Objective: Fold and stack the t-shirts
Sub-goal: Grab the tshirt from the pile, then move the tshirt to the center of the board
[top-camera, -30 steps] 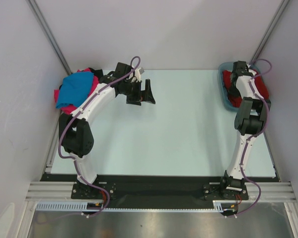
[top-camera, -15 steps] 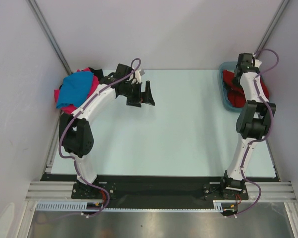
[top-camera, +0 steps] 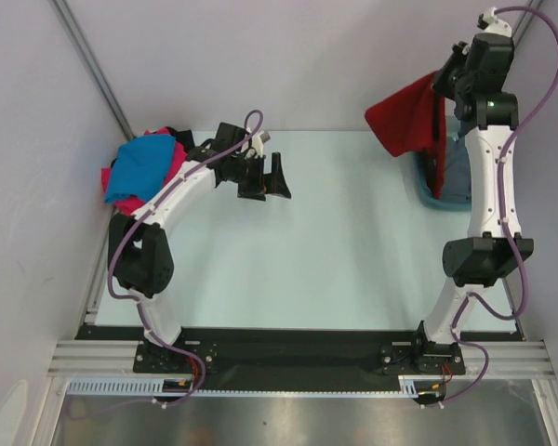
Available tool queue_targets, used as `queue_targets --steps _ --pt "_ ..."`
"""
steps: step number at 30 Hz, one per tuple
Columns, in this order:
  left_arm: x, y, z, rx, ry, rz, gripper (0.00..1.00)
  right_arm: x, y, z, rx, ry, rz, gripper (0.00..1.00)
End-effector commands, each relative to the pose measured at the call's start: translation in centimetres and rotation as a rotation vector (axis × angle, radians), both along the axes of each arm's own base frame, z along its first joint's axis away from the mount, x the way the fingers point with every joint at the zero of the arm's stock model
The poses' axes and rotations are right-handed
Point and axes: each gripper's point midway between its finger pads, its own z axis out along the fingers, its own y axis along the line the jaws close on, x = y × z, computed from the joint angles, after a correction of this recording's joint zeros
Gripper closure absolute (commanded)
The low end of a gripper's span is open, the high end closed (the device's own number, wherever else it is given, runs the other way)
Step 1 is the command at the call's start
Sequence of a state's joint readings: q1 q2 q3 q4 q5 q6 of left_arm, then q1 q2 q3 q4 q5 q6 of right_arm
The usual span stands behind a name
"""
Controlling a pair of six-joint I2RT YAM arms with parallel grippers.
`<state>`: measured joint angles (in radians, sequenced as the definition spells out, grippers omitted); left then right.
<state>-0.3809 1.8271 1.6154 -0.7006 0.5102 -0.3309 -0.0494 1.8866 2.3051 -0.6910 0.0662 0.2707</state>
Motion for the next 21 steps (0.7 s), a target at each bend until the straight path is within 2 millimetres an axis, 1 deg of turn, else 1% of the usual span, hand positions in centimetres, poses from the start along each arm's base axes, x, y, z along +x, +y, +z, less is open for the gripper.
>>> queue_targets --steps 1,2,3,4,5,7,8,9,10,12,13,14,15,16,18,19,20,21 --pt "0.0 -0.1 3.1 -0.057 -0.095 -0.018 0.03 -4.8 5.0 9.0 0.023 -0.197 0.205 1.0" --pt "0.0 -0.1 2.9 -0.056 -0.093 -0.016 0.03 -5.5 6.1 10.3 0.036 -0.232 0.246 1.0" --pt "0.0 -0.1 3.2 -0.06 -0.103 -0.015 0.03 -6.2 6.6 11.0 0.06 -0.249 0.269 1.0" --pt "0.0 0.0 3.2 -0.056 -0.107 -0.005 0.03 -7.5 7.6 12.4 0.103 -0.276 0.31 1.0" --pt "0.0 0.1 3.2 -0.053 -0.109 -0.002 0.04 -8.3 9.4 13.2 0.121 -0.294 0.365 1.0" --pt "0.2 0.3 3.7 -0.047 -0.128 0.014 0.03 -9.7 11.0 14.3 0.145 -0.314 0.422 1.0" --pt "0.5 0.4 3.7 -0.041 -0.139 0.026 0.03 -10.7 12.1 15.3 0.165 -0.34 0.457 1.0" --pt "0.5 0.4 3.8 -0.044 -0.139 0.036 0.04 -11.2 12.7 15.9 0.176 -0.352 0.487 1.0" --pt "0.5 0.6 3.8 -0.04 -0.14 0.05 0.04 -12.1 14.0 16.8 0.221 -0.372 0.558 1.0" --pt "0.7 0.7 4.0 -0.041 -0.148 0.068 0.03 -13.2 15.3 18.0 0.272 -0.394 0.639 1.0" --pt "0.9 0.9 4.1 -0.037 -0.156 0.08 0.03 -14.3 16.6 18.4 0.302 -0.391 0.731 1.0" --pt "0.9 0.9 4.3 -0.034 -0.162 0.086 0.03 -14.8 17.6 19.2 0.374 -0.398 0.788 1.0" --pt "1.2 1.3 4.2 -0.019 -0.167 0.107 0.03 -15.4 18.6 19.4 0.409 -0.389 0.845 1.0" --pt "1.3 1.5 4.2 -0.013 -0.17 0.12 0.03 -16.6 19.9 19.3 0.432 -0.368 0.935 1.0" --pt "1.7 2.2 4.4 -0.003 -0.182 0.155 0.03 -17.8 21.6 19.3 0.469 -0.34 1.007 1.0" --pt "1.8 2.3 4.5 -0.002 -0.187 0.163 0.03 -19.0 23.3 18.9 0.48 -0.31 1.069 1.0" --pt "1.9 2.6 4.6 0.001 -0.19 0.176 0.03 -19.6 24.0 18.4 0.495 -0.278 1.09 1.0" --pt "2.2 3.0 4.7 0.008 -0.192 0.199 0.03 -20.5 24.6 18.4 0.509 -0.263 1.115 1.0"
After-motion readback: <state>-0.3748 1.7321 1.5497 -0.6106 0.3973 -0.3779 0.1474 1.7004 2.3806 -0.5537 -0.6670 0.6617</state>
